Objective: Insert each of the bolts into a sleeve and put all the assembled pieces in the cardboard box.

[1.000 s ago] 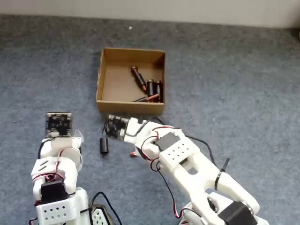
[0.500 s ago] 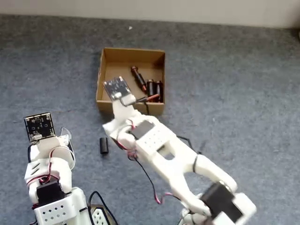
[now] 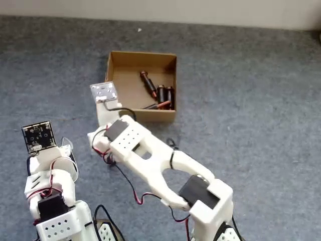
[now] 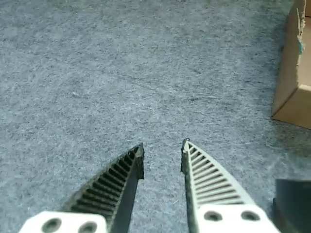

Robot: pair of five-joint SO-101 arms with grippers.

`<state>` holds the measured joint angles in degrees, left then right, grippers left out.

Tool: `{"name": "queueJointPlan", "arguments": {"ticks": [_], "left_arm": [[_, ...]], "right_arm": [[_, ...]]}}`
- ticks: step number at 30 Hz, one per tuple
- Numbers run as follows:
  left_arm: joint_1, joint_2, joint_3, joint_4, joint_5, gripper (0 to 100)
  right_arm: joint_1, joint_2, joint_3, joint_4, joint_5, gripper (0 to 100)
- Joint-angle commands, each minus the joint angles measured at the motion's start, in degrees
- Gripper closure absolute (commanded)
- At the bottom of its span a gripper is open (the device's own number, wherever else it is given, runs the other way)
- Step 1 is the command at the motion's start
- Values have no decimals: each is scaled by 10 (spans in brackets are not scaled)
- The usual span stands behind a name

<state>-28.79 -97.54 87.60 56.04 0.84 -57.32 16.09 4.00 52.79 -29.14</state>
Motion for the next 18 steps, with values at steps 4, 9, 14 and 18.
{"name": "queueJointPlan", "arguments": {"ticks": [4, 9, 14, 18], "left_arm": [[-7, -5, -24, -12, 4, 849], [-7, -5, -24, -12, 4, 849], [-6, -5, -23, -12, 4, 849], [-6, -5, -23, -12, 4, 849]], "right_arm": [[-10, 44, -36, 7, -8, 864], [-12, 63, -33, 9, -8, 865], [-14, 69, -22, 18, -8, 877], [-14, 80, -8, 49, -4, 981]]}}
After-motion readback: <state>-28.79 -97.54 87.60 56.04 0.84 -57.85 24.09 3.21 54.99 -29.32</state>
